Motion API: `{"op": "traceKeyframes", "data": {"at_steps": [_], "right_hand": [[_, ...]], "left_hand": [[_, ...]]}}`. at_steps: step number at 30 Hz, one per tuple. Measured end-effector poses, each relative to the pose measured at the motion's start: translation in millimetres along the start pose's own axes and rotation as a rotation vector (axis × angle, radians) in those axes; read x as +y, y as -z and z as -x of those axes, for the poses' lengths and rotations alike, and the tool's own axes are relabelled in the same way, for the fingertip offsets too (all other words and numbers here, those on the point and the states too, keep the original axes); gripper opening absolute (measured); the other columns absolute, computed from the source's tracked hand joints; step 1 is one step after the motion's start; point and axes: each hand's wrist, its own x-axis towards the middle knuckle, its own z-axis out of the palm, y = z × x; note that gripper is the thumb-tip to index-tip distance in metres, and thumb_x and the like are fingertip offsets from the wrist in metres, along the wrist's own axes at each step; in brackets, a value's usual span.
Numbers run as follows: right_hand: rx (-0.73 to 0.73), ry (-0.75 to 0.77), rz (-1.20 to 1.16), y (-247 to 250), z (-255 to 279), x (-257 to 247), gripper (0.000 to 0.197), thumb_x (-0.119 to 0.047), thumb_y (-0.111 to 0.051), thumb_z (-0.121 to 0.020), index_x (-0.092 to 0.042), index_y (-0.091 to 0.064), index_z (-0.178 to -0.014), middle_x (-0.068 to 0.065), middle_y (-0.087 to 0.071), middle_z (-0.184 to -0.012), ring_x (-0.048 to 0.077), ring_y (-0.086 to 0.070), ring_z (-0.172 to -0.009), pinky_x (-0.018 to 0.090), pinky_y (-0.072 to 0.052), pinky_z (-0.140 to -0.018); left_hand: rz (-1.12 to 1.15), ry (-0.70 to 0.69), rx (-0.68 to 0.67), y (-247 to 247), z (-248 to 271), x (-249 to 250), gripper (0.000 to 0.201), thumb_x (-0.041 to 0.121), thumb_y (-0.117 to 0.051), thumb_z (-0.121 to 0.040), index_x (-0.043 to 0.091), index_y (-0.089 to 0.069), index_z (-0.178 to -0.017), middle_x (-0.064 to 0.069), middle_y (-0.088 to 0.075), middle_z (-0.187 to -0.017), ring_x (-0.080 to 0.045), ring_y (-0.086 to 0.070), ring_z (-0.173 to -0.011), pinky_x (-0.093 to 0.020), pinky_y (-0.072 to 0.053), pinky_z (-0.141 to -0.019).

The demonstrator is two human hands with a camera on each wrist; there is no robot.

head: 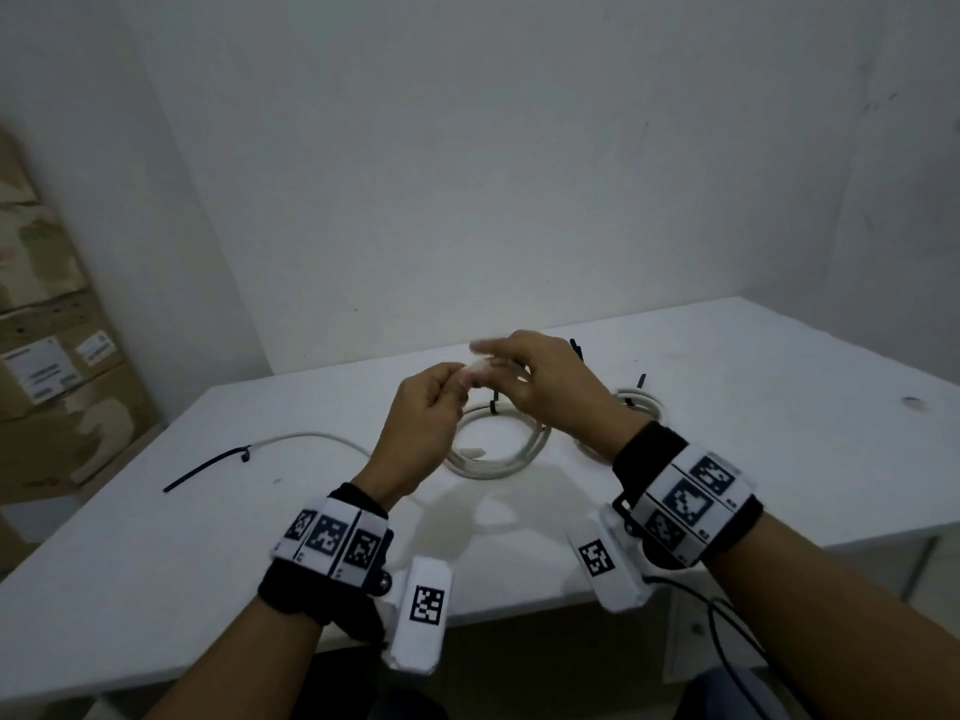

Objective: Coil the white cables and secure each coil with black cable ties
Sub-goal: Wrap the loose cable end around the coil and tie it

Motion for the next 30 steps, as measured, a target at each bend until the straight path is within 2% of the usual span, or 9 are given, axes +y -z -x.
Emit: {"op": "traceKeyframes", "data": {"at_steps": [3, 6, 9, 12, 16, 19, 21, 24, 30], "right_hand": [[0.318, -0.159, -0.143, -1, 9, 0, 0.024, -0.035, -0.057, -0.091, -0.018, -0.064, -0.107, -0.002, -0.063, -0.079, 0.004, -0.057, -0.07, 0.026, -0.046, -0.07], [0.495, -0.368, -0.34, -21, 30, 2, 0.023, -0.03, -0.051, -0.095, -0.013, -0.054, -0.079, 0.004, -0.061, -0.063, 0.012, -0.052, -0.054, 0.032, -0.046, -0.054], [0.167, -0.674, -0.705, -47, 45, -1, 0.021, -0.029, -0.041, -0.099, -0.012, -0.051, -0.092, 0.012, -0.064, -0.071, 0.017, -0.057, -0.049, 0.023, -0.041, -0.04], [-0.192, -0.933, -1.337, -68, 38, -11, 0.015, -0.026, -0.039, -0.099, -0.014, -0.047, -0.101, 0.025, -0.065, -0.089, 0.032, -0.067, -0.072, 0.034, -0.054, -0.057], [-0.248, -0.884, -1.935, -87, 15, -18, 0.04, -0.042, -0.042, -0.097, -0.006, -0.053, -0.108, 0.029, -0.065, -0.091, 0.039, -0.069, -0.078, 0.047, -0.057, -0.072], [-0.133, -0.835, -1.967, -88, 2, -20, 0.039, -0.029, -0.04, -0.1, 0.002, -0.063, -0.098, 0.021, -0.068, -0.091, 0.031, -0.07, -0.079, 0.044, -0.052, -0.089], [0.005, -0.857, -1.92, -86, -3, -21, 0.027, -0.007, -0.037, -0.099, 0.005, -0.053, -0.117, 0.022, -0.063, -0.1, 0.032, -0.065, -0.094, 0.046, -0.046, -0.1], [0.161, -0.816, -1.921, -75, -3, -22, 0.039, 0.004, -0.024, -0.098, -0.012, -0.036, -0.132, 0.025, -0.063, -0.089, 0.037, -0.062, -0.099, 0.048, -0.049, -0.087], [0.238, -0.884, -1.818, -56, -4, -16, 0.031, -0.017, -0.029, -0.102, -0.003, -0.048, -0.082, 0.013, -0.064, -0.068, 0.022, -0.06, -0.065, 0.036, -0.046, -0.067]], "left_hand": [[0.14, 0.007, 0.17, 4, -13, 3, 0.021, 0.019, -0.049, -0.099, 0.014, -0.066, -0.086, 0.014, -0.052, -0.059, -0.005, -0.038, -0.054, -0.014, -0.035, -0.05], [0.241, -0.03, 0.251, 10, -18, 10, 0.022, 0.015, -0.048, -0.1, 0.012, -0.065, -0.086, -0.003, -0.045, -0.065, -0.007, -0.034, -0.053, -0.016, -0.032, -0.049], [0.28, -0.063, 0.244, 12, -18, 16, 0.022, 0.015, -0.046, -0.1, 0.012, -0.064, -0.088, 0.007, -0.049, -0.061, -0.007, -0.035, -0.053, -0.019, -0.033, -0.051], [0.366, -0.058, 0.208, 10, -15, 21, 0.022, 0.017, -0.045, -0.101, 0.009, -0.064, -0.092, 0.013, -0.053, -0.058, -0.008, -0.037, -0.053, -0.022, -0.034, -0.053], [0.447, -0.05, 0.181, 8, -8, 27, 0.025, 0.022, -0.047, -0.099, 0.011, -0.065, -0.088, 0.006, -0.045, -0.057, -0.01, -0.038, -0.053, -0.025, -0.036, -0.055], [0.458, -0.055, 0.19, 14, -4, 30, 0.025, 0.022, -0.046, -0.099, 0.011, -0.065, -0.087, 0.004, -0.043, -0.058, -0.01, -0.037, -0.052, -0.024, -0.036, -0.054], [0.399, -0.086, 0.25, 25, -3, 28, 0.024, 0.021, -0.047, -0.099, 0.011, -0.065, -0.088, 0.004, -0.044, -0.057, -0.009, -0.038, -0.051, -0.022, -0.037, -0.052], [0.347, -0.085, 0.381, 44, -8, 20, 0.023, 0.019, -0.047, -0.1, 0.012, -0.065, -0.088, 0.008, -0.047, -0.054, -0.009, -0.041, -0.048, -0.023, -0.04, -0.05], [0.363, -0.025, 0.556, 51, -9, 9, 0.024, 0.02, -0.046, -0.101, 0.013, -0.064, -0.087, 0.0, -0.045, -0.059, -0.008, -0.042, -0.043, -0.023, -0.041, -0.045]]}}
